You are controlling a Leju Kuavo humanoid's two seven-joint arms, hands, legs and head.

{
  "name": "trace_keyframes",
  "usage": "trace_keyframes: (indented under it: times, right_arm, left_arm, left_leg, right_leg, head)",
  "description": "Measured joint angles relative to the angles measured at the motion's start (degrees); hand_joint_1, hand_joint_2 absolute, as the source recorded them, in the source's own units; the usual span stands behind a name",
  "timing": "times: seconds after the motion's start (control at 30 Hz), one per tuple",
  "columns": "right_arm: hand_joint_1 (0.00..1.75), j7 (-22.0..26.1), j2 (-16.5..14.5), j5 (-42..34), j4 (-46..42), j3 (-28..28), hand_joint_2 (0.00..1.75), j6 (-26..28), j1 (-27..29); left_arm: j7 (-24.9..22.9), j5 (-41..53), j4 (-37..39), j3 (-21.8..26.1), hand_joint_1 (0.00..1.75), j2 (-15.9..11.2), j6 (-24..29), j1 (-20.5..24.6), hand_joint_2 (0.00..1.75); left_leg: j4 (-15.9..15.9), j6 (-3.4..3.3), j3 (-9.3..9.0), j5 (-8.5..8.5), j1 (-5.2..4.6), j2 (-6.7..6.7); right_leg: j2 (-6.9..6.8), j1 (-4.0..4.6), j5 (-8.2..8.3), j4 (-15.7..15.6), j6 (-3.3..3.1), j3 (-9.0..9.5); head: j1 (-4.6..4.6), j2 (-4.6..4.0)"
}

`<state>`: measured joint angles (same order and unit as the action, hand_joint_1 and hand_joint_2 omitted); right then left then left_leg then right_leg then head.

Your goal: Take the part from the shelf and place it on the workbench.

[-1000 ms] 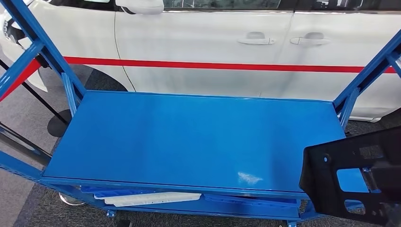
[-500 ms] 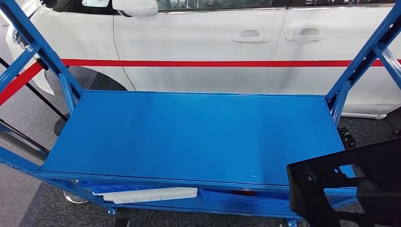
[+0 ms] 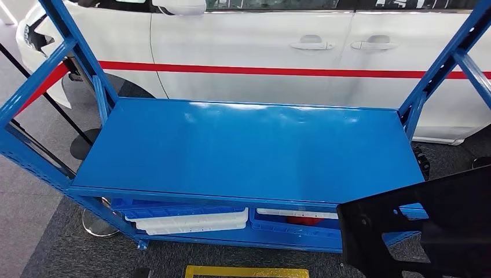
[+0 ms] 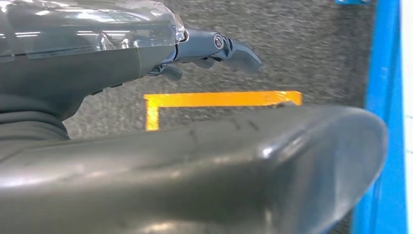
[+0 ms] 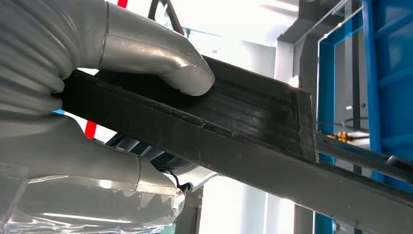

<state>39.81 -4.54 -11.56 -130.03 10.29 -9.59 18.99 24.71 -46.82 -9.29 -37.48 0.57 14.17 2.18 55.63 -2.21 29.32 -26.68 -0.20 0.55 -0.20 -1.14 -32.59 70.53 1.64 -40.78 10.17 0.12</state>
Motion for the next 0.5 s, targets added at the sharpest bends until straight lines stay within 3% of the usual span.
trace_keyframes:
  times: [0.03,0.07,0.1,0.17,0.23,0.3,0.37,0.43,0.5]
  right_arm:
    - [1.75,-0.01,-0.09,-0.22,0.00,0.01,1.75,-0.46,0.01]
    - [1.75,-0.01,-0.22,-0.51,-0.04,0.02,1.75,-0.95,0.04]
    - [1.75,-0.01,-0.36,-0.94,-0.13,0.08,1.75,-1.51,0.07]
    - [1.75,0.00,-0.74,-2.22,-0.45,0.26,1.75,-3.10,0.16]
    - [1.75,0.02,-1.40,-3.68,-0.77,0.56,1.75,-5.28,0.33]
    - [1.75,0.03,-2.28,-4.72,-0.90,1.33,1.75,-7.26,0.74]
    - [1.75,0.03,-3.35,-5.52,-0.90,2.72,1.75,-8.94,1.26]
    - [1.75,0.01,-4.35,-6.21,-0.88,4.24,1.75,-10.40,1.63]
    - [1.75,-0.01,-4.79,-6.53,-0.86,5.03,1.75,-11.06,1.76]
  left_arm:
    - [-0.32,-0.19,0.00,0.02,0.00,0.00,0.10,0.04,0.00]
    - [-0.66,-0.39,0.00,0.04,0.00,0.00,0.24,0.08,0.00]
    - [-1.05,-0.56,0.00,0.07,0.00,0.00,0.42,0.10,0.00]
    - [-1.87,-0.72,0.00,0.10,0.00,-0.06,0.87,0.10,0.00]
    - [-2.60,-0.84,0.02,0.16,0.00,-0.16,1.46,0.04,0.00]
    - [-3.15,-1.31,0.04,0.24,0.00,-0.22,2.06,0.04,0.00]
    - [-3.51,-1.98,0.09,0.37,0.00,-0.29,2.68,0.03,0.00]
    - [-3.75,-2.62,0.15,0.62,0.00,-0.34,3.26,-0.08,0.00]
    - [-3.87,-2.97,0.15,0.79,0.00,-0.35,3.52,-0.15,0.00]
  left_leg:
    - [0.18,0.07,0.88,0.58,0.00,0.13]
    - [0.46,0.18,1.79,1.10,0.05,0.33]
    - [0.89,0.34,2.72,1.50,0.15,0.57]
    - [2.07,0.80,4.39,1.93,0.26,1.12]
    - [3.14,1.50,5.33,2.20,0.16,1.73]
    - [3.45,2.32,5.58,2.72,0.16,2.57]
    - [4.06,3.14,5.93,1.94,0.45,2.51]
    - [6.96,3.70,6.89,-1.99,0.69,1.31]
    - [9.48,3.83,7.57,-5.06,0.73,0.62]
  right_leg:
    - [0.00,-0.14,-0.86,2.64,0.21,0.04]
    - [-0.03,-0.29,-0.41,3.75,0.42,0.81]
    - [-0.14,-0.45,1.00,2.79,0.61,2.55]
    - [-1.44,-0.63,2.92,-3.85,0.96,8.12]
    - [-2.88,-0.29,2.13,-10.19,0.44,12.20]
    - [-2.72,0.17,1.63,-11.91,-0.76,12.58]
    - [-1.97,0.19,2.65,-12.00,-1.93,11.66]
    - [-1.30,0.14,3.85,-12.14,-2.88,10.48]
    - [-0.90,0.20,4.42,-12.12,-3.19,9.80]
  head:
    - [0.01,-0.01]
    - [0.00,-0.01]
    - [0.01,-0.01]
    - [0.01,0.01]
    - [0.04,0.02]
    - [0.08,0.02]
    - [0.07,0.01]
    - [0.07,0.01]
    - [0.09,0.02]
